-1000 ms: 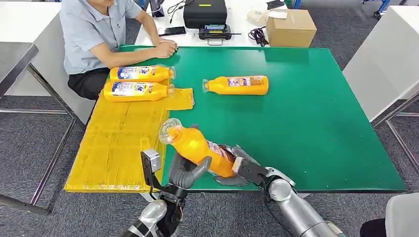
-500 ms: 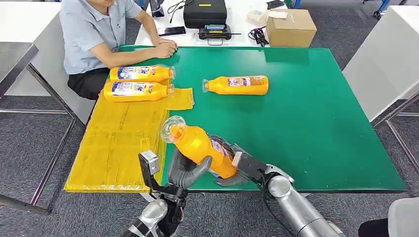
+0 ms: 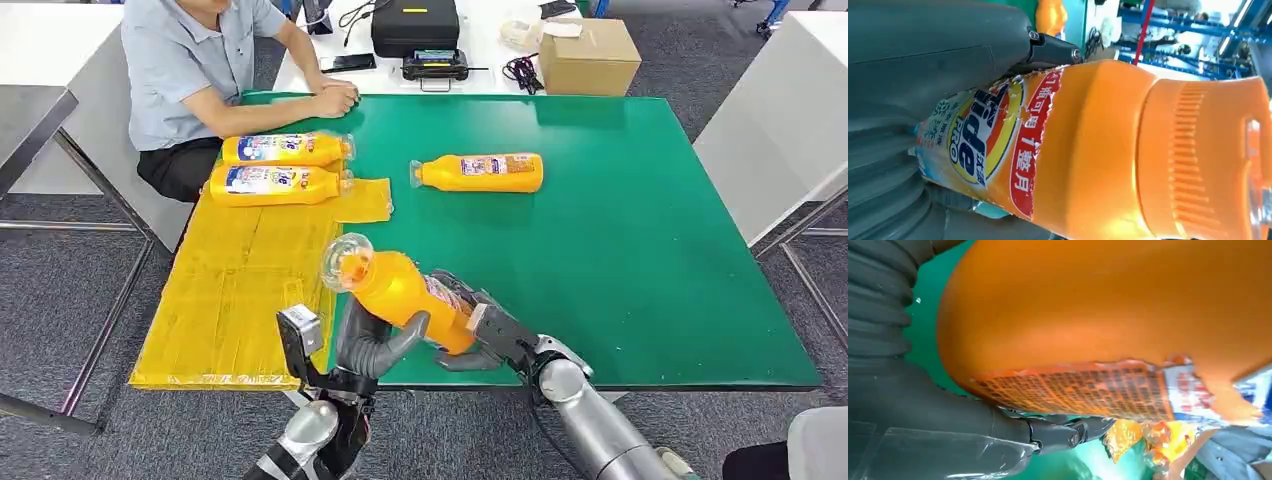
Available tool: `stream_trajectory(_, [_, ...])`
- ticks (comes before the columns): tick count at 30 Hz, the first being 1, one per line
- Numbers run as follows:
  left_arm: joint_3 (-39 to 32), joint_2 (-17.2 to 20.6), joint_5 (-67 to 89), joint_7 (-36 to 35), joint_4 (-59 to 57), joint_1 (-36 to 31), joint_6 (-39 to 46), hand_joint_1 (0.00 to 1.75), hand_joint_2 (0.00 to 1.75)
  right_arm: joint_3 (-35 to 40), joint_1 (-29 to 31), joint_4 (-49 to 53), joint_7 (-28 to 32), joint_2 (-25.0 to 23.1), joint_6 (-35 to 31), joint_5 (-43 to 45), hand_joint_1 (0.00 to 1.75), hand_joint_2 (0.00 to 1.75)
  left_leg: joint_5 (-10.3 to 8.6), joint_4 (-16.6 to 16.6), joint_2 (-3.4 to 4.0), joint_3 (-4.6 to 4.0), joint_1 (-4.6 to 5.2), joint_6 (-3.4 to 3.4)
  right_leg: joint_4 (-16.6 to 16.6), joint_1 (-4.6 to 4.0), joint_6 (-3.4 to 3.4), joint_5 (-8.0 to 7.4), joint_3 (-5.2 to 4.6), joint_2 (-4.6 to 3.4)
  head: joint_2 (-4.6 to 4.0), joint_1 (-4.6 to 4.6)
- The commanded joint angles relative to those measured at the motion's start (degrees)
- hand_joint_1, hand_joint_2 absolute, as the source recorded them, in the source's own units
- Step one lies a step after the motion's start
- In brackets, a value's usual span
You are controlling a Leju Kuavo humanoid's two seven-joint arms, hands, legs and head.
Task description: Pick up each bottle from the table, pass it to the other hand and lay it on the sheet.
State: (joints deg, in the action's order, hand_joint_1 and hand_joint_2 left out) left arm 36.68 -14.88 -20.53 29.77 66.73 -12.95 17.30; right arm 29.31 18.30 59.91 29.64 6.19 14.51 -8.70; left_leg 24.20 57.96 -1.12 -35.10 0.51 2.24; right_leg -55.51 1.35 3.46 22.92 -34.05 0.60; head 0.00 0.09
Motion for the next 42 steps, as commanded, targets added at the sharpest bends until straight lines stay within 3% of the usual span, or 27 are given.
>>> stream_trajectory(1, [-10.0, -0.7, 29.3, 3.1, -6.9, -1.1, 22.7, 1.75, 1.75, -5.1, -4.6, -2.2, -0.3, -0.4, -7.9, -5.9, 0.00, 1.75, 0.09, -0.1, -0.02, 0.38, -0.11, -0.16, 0.1, -0.12, -0.19, 0.09, 0.42, 0.06, 0.00, 0.00])
stream_trajectory(2, [-14.7, -2.0, 35.2, 3.1, -6.9, -0.4, 22.7, 1.75, 1.75, -5.3, -4.4, -2.5, 0.1, -0.5, -8.5, -6.5, 0.00, 1.75, 0.08, -0.1, 0.06, 0.30, -0.10, -0.14, 0.1, -0.11, -0.16, 0.05, 0.31, -0.03, 0.00, 0.00])
stream_trajectory(10, [-14.5, -2.0, 35.6, 2.6, -6.5, -0.4, 22.7, 1.75, 1.75, -5.9, -3.5, -3.3, 0.1, -0.9, -8.4, -6.8, 0.00, 1.75, 0.11, 0.0, 0.30, 0.25, -0.10, -0.16, 0.1, -0.12, -0.19, 0.04, 0.21, -0.22, 0.00, -0.02])
stream_trajectory(12, [-20.7, -4.7, 39.6, 3.3, -4.8, 1.0, 22.7, 1.75, 1.75, -6.6, -3.7, -3.1, 0.1, -1.2, -9.4, -7.4, 0.00, 1.75, 0.08, 0.0, 0.18, 0.16, -0.08, -0.12, 0.0, -0.09, -0.14, 0.04, 0.13, -0.13, 0.00, -0.02])
stream_trajectory(13, [-28.4, -5.1, 48.9, 5.5, -0.2, 2.2, 22.7, 1.75, 1.75, -7.2, -3.6, -3.1, 0.3, -1.2, -9.8, -8.0, 0.00, 1.75, 0.05, 0.0, 0.20, 0.09, -0.04, -0.08, 0.0, -0.05, -0.09, 0.02, 0.05, -0.15, 0.00, -0.02])
stream_trajectory(16, [-40.3, -5.1, 69.2, 3.1, 8.1, 1.8, 22.7, 1.75, 1.75, -8.1, -0.6, -5.8, 1.1, -1.8, -9.6, -8.6, 0.00, 1.75, 0.20, 0.1, 0.54, 0.22, -0.12, -0.18, 0.0, -0.14, -0.20, 0.04, 0.12, -0.46, 0.00, 0.00])
stream_trajectory(23, [-48.1, -5.1, 100.4, -5.6, -2.3, -3.2, 22.7, 1.75, 1.75, -9.4, 0.0, -8.2, 2.6, -1.9, -8.3, -9.1, 0.00, 1.75, 0.04, 0.0, 0.33, 0.23, -0.11, -0.17, 0.0, -0.11, -0.17, 0.00, 0.15, -0.25, 0.00, 0.00])
stream_trajectory(28, [-37.2, 2.4, 110.1, -22.5, -6.5, -4.3, 22.7, 1.75, 1.75, -10.4, -1.2, -8.3, 2.8, -1.4, -8.6, -9.3, 0.00, 1.75, 0.04, -0.1, 0.25, 0.26, -0.08, -0.16, 0.0, -0.08, -0.17, 0.04, 0.18, -0.17, 0.00, 0.00])
stream_trajectory(33, [-30.2, 7.2, 110.5, -31.0, -11.9, -6.1, 22.7, 1.75, 1.75, -12.9, -4.0, -5.3, 3.4, -1.0, -9.0, -8.9, 0.00, 1.75, 0.04, -0.1, 0.18, 0.26, -0.09, -0.18, 0.0, -0.09, -0.18, 0.06, 0.20, -0.11, 0.00, -0.02])
stream_trajectory(37, [-26.3, 8.6, 110.1, -34.7, -18.9, -8.9, 22.7, 1.75, 1.75, -14.3, -5.0, -3.6, 3.4, -1.5, -8.1, -9.3, 0.00, 1.75, 0.04, -0.1, 0.14, 0.23, -0.09, -0.17, 0.0, -0.09, -0.18, 0.07, 0.17, -0.08, 0.00, -0.02])
stream_trajectory(42, [-25.6, 7.6, 107.0, -33.5, -28.5, -12.4, 22.7, 1.75, 1.75, -14.5, -5.2, -2.8, 3.0, -2.0, -7.7, -9.5, 0.00, 1.75, 0.00, 0.0, 0.15, 0.12, -0.07, -0.13, 0.0, -0.06, -0.13, 0.02, 0.06, -0.10, 0.00, 0.00])
